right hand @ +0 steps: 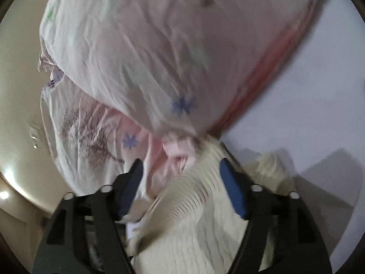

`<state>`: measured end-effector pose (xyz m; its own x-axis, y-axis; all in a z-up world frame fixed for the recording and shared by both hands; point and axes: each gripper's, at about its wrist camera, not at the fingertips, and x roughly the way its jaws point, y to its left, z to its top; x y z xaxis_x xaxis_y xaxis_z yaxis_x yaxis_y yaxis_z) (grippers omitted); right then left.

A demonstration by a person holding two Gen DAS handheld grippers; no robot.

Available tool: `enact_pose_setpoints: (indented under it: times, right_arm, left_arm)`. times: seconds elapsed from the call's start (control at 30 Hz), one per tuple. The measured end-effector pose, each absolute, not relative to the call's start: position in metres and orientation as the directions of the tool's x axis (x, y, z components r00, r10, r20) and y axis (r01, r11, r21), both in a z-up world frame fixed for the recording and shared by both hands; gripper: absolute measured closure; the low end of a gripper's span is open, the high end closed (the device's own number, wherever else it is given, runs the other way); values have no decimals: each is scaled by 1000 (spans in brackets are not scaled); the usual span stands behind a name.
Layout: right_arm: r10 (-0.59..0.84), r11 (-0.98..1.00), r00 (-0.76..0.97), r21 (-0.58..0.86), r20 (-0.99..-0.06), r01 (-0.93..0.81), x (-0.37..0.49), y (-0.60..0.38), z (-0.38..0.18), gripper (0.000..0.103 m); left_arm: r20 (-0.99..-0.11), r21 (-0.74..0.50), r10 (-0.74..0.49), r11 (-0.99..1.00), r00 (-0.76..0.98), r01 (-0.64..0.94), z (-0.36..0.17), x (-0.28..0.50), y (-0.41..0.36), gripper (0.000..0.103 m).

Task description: Fold small clothes

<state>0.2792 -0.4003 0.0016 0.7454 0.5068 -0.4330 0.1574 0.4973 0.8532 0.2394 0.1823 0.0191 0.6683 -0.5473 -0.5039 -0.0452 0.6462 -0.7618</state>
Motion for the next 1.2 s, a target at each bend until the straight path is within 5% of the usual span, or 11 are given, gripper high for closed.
enact_pose_setpoints:
  times: [0.07,0.33,0.5,0.53,0.57,0.77,1.0,1.2]
  right_arm:
    - [507,526,744,840,-435,133,269,-401,8,26]
    - [501,644,723,763,-476,55,244,-394,29,15]
    - [537,643,695,765,-478,29,236,-378,25,14]
    - [544,641,691,767,-476,24,234,-375,24,14]
    - [549,639,688,769,-474,19,234,-373,24,14]
    - [570,633,697,774,-435,-35,214,-385,39,14]
    - [498,651,782,757,-375,-52,176,-426,61,14]
    - [414,671,794,739,-445,64,168,-457,49,14]
  left_arm:
    - [-476,-742,-480,669,737,-43,35,223,198,25]
    - [-656,-570,-488,820,576,46,21,200,170,28]
    - [-714,-507,-474,857,516,86,6,195,145,46]
    - [-717,-492,-454,867,528,78,7,192,142,56]
    - [-721,-515,-472,855,508,63,3,192,142,81]
    - [-555,-710,-629,699,545,83,38,182,138,87]
    - [-334,-753,-831,519,445,405,120,187,-23,87]
    - [-530,-692,-819,568,221,445,64,215,-208,86]
